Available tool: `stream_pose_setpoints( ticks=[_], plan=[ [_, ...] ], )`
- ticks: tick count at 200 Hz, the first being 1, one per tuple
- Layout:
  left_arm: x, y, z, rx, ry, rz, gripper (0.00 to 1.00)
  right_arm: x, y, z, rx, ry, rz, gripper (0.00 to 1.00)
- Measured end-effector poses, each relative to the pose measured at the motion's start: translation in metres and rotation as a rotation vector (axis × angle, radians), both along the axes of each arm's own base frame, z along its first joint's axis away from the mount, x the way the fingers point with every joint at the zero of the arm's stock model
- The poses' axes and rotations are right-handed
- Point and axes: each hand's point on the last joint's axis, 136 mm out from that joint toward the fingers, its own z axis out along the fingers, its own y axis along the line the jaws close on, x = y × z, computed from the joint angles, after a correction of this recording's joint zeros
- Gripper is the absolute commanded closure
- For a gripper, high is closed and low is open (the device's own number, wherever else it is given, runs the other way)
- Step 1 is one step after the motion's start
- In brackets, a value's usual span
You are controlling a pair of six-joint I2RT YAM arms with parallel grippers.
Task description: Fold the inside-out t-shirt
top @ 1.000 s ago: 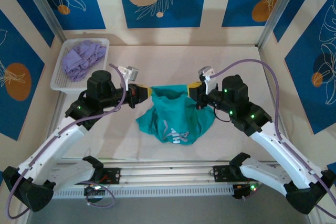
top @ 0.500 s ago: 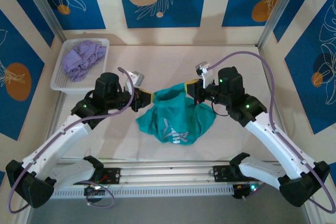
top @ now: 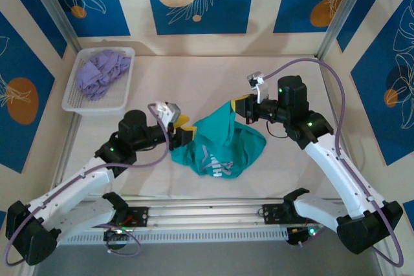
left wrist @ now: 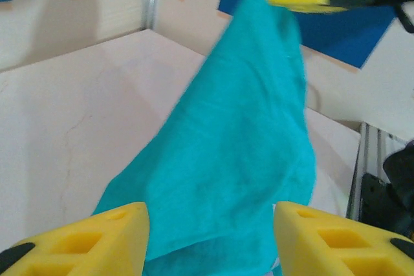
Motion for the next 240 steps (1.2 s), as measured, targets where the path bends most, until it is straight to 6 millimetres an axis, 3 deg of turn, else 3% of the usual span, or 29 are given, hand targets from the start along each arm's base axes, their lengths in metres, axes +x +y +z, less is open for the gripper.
stream_pose_setpoints(
  ticks=[30,63,87,119,155,189,216,240],
  plan=[
    [-0.030,-0.029,-0.009,0.121,-0.206,-0.138,0.44,0.003,0.005,-0.007,0.007,0.039,0.024,1.00],
    [-0.045,-0.051,-0.026,0.274,-0.421,-0.216,0.42,0.003,0.008,-0.011,0.016,0.066,0.040,1.00],
    [-0.046,-0.066,-0.038,0.391,-0.562,-0.242,0.42,0.002,0.009,-0.010,0.020,0.071,0.044,1.00],
    [-0.026,-0.075,-0.056,0.525,-0.653,-0.202,0.45,0.002,0.009,-0.010,0.022,0.074,0.043,1.00],
    [-0.006,-0.078,-0.064,0.594,-0.703,-0.133,0.59,0.002,0.009,-0.010,0.025,0.077,0.045,1.00],
    [0.002,-0.081,-0.067,0.605,-0.705,-0.098,0.84,0.002,0.009,-0.010,0.026,0.080,0.043,1.00],
    [0.004,-0.075,-0.057,0.555,-0.669,-0.059,1.00,0.003,0.008,-0.011,0.021,0.079,0.031,1.00],
    [0.011,-0.052,-0.034,0.464,-0.615,0.011,1.00,0.006,0.005,-0.013,0.009,0.080,0.010,1.00]
  ],
)
